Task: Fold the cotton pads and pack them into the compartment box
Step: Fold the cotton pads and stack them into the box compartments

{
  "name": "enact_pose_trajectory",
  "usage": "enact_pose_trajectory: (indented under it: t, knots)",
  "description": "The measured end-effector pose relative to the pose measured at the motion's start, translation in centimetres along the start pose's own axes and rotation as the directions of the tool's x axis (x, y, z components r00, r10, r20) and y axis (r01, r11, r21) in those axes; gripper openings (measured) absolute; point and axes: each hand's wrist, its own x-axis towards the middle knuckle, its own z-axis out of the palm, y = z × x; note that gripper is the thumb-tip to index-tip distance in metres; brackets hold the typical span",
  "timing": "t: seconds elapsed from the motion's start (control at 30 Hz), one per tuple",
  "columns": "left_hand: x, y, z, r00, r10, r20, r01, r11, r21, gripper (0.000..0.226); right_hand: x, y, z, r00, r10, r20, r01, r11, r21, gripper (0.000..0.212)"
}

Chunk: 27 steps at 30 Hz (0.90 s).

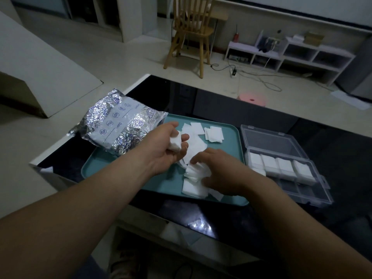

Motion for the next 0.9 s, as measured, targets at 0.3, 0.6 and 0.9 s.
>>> enact_pose_trajectory:
  t: [0.3, 0.6, 0.9]
  knots:
    - [-0.5, -0.4, 0.5, 0.999, 0.018, 0.028, -0.021, 0.994, 0.110, 0.045, 0.1, 0.7, 0.0, 0.998, -0.017, -0.057, 0.021, 0.998, 0.067, 0.032]
    - [-0.8, -0.9, 0.9, 0.994, 0.067, 0.092, -0.085, 0.975, 0.205, 0.039, 0.1, 1.1, -0.9, 0.985, 0.065, -0.159, -0.051, 0.995, 0.089, 0.016]
    - [-0.6, -1.2, 0.7, 0.990, 0.082, 0.112, -0.104, 0.973, 0.204, 0.044, 0.0, 1.4, -1.3, 0.987, 0.085, -0.137, -0.073, 0.993, 0.091, 0.021]
